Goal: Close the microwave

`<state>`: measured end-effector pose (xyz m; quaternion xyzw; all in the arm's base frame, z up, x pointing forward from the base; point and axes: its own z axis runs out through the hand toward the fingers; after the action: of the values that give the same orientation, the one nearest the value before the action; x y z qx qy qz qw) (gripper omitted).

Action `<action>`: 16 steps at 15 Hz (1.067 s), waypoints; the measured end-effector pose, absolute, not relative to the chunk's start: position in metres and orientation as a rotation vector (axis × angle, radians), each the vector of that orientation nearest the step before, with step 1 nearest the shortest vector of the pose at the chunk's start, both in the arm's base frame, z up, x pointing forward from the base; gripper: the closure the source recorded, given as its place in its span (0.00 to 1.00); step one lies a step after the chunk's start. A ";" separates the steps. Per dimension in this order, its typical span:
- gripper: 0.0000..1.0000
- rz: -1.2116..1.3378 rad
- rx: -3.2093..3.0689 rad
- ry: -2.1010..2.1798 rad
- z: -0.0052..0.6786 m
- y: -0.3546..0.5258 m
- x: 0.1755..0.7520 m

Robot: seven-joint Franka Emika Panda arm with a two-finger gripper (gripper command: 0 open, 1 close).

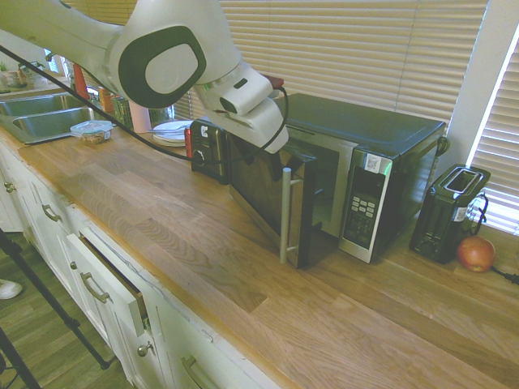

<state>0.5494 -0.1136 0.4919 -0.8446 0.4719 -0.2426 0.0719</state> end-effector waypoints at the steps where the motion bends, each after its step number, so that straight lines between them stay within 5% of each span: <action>1: 0.00 -0.739 -2.531 1.424 0.495 -0.118 0.555; 16: 0.00 -0.653 -2.594 1.431 0.508 -0.132 0.636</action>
<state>0.6361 -0.1320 0.5079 -0.8538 0.4710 -0.2150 0.0539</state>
